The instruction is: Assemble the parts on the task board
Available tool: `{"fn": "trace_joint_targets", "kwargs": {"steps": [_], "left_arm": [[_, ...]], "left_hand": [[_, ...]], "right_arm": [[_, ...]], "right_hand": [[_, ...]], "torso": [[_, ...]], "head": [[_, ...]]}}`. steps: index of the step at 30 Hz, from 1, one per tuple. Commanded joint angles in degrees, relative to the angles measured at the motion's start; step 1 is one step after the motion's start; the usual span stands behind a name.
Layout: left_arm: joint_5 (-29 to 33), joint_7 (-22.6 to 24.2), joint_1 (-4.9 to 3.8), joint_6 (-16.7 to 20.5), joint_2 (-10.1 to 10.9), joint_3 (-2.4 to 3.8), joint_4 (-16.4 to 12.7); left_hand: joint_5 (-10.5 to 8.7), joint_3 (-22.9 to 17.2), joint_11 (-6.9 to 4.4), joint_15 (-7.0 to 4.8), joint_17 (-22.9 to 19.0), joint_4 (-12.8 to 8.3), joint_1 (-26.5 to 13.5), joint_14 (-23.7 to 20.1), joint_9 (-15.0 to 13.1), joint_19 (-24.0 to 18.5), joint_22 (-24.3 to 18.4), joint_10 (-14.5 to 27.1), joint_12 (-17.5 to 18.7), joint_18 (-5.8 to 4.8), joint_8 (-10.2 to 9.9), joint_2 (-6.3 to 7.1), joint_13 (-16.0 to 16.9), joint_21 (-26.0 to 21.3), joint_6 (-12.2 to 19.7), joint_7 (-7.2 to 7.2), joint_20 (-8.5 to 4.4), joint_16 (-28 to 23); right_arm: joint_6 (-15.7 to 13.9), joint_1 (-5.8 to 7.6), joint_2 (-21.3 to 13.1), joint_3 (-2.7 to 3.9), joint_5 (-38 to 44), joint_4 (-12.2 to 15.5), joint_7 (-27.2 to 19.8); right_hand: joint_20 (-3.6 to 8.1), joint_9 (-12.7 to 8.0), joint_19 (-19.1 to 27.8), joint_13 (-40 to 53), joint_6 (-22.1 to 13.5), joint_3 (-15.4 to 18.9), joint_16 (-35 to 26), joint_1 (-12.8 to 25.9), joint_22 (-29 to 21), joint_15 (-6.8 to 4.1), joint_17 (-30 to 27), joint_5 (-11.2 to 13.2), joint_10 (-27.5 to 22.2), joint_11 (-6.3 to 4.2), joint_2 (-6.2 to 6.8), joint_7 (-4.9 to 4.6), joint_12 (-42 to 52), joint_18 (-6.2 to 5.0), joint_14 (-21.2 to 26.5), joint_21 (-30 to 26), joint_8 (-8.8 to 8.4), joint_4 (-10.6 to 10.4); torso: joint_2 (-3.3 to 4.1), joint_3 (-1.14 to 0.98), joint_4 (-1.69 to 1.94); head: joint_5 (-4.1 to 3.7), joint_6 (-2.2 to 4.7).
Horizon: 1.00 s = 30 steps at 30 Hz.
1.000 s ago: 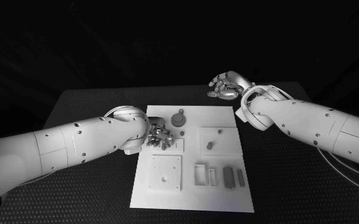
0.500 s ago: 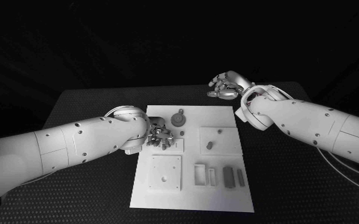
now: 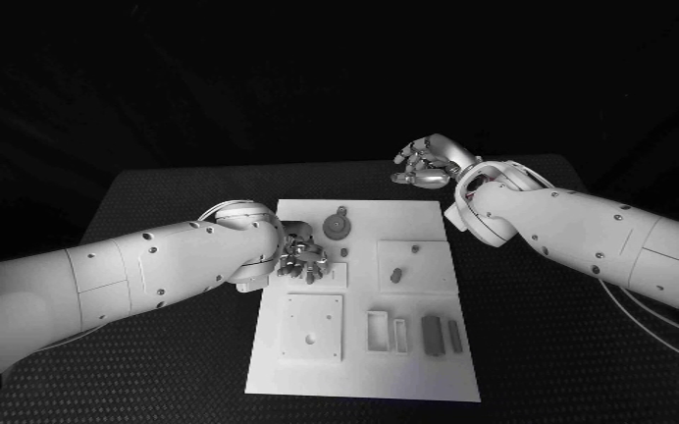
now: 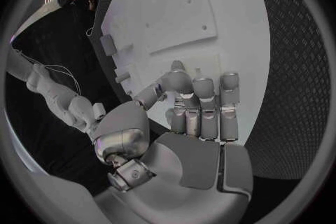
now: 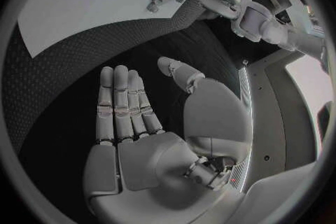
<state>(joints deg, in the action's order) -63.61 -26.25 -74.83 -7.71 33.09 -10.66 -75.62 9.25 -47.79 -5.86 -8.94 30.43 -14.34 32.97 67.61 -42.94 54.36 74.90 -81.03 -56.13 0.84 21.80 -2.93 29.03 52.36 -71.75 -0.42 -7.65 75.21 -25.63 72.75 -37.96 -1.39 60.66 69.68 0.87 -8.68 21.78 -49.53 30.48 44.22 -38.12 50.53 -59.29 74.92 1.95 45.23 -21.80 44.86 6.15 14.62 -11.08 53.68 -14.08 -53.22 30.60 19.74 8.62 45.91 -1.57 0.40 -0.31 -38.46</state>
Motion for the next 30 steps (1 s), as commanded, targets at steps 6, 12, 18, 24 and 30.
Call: {"fn": "trace_joint_targets", "kwargs": {"steps": [6,12,18,24,30], "left_arm": [[0.29,0.00,0.39,-0.26,-0.60,-0.25,0.09],[0.21,0.21,0.41,0.85,-0.63,-0.25,0.06],[0.00,0.29,0.42,1.29,-0.37,-0.25,-0.35],[-0.23,0.48,0.45,2.57,0.15,-0.25,-1.09],[-0.22,0.56,0.46,3.49,0.22,-0.25,-1.17]], "left_hand": [[-0.56,-1.87,-0.54,-0.43,-0.08,2.11,2.92,0.08,0.06,0.13,1.14,0.30,-0.28,0.43,-0.21,-1.90,-0.10,0.26,0.30,0.02,-6.61,0.22],[-1.02,-1.91,-0.52,-0.48,-0.13,2.29,3.26,0.06,0.07,0.15,1.13,0.32,-0.25,0.42,-0.19,-1.71,-0.19,0.28,0.37,0.04,-6.64,0.20],[-1.17,-2.21,-0.58,-0.58,-0.21,2.65,4.41,0.12,0.05,0.29,1.12,0.31,-0.23,0.46,-0.10,-1.15,-0.32,0.35,0.42,0.00,-6.74,0.22],[-1.18,-2.29,-0.60,-0.62,-0.27,2.95,5.13,0.14,0.04,0.35,1.11,0.32,-0.21,0.45,-0.07,-0.85,-0.39,0.39,0.47,0.00,-6.77,0.22],[-1.16,-2.19,-0.59,-0.63,-0.30,3.28,5.23,0.15,0.03,0.36,1.10,0.31,-0.21,0.39,-0.04,-1.05,-0.43,0.39,0.48,0.01,-6.75,0.22]], "right_arm": [[0.60,-0.02,0.02,0.03,0.29,0.11,-0.25],[0.58,-0.02,0.02,0.03,0.29,0.10,-0.26],[0.59,-0.02,0.03,0.03,0.29,0.07,-0.27],[0.59,-0.02,0.04,0.03,0.29,0.04,-0.29],[0.59,-0.02,0.00,0.03,0.29,0.10,-0.27]], "right_hand": [[-0.04,-0.08,-0.23,-0.13,-0.26,0.10,0.34,-0.21,0.76,0.10,-0.07,-0.36,-0.46,0.05,-0.30,-0.72,0.40,-0.92,0.39,-0.36,0.32,0.26],[-0.04,-0.08,-0.24,-0.16,-0.26,0.10,0.34,-0.21,0.78,0.11,-0.08,-0.36,-0.47,0.06,-0.31,-0.72,0.42,-0.92,0.39,-0.39,0.33,0.26],[-0.05,-0.09,-0.25,-0.19,-0.26,0.11,0.35,-0.20,0.80,0.11,-0.09,-0.37,-0.47,0.06,-0.30,-0.72,0.44,-0.92,0.40,-0.41,0.33,0.26],[-0.05,-0.10,-0.26,-0.23,-0.26,0.13,0.35,-0.15,0.82,0.11,-0.11,-0.39,-0.48,0.06,-0.31,-0.72,0.46,-0.92,0.40,-0.44,0.34,0.23],[-0.05,-0.10,-0.27,-0.26,-0.27,0.13,0.36,-0.15,0.84,0.11,-0.12,-0.41,-0.48,0.06,-0.31,-0.72,0.48,-0.92,0.40,-0.47,0.34,0.22]], "torso": [[-0.02,-0.01,-0.01],[-0.01,0.00,0.01],[-0.01,0.02,-0.03],[-0.01,0.01,-0.02],[-0.01,0.01,0.03]], "head": [[-0.03,-0.03],[-0.10,-0.02],[-0.11,-0.03],[-0.16,-0.05],[-0.21,-0.09]]}}
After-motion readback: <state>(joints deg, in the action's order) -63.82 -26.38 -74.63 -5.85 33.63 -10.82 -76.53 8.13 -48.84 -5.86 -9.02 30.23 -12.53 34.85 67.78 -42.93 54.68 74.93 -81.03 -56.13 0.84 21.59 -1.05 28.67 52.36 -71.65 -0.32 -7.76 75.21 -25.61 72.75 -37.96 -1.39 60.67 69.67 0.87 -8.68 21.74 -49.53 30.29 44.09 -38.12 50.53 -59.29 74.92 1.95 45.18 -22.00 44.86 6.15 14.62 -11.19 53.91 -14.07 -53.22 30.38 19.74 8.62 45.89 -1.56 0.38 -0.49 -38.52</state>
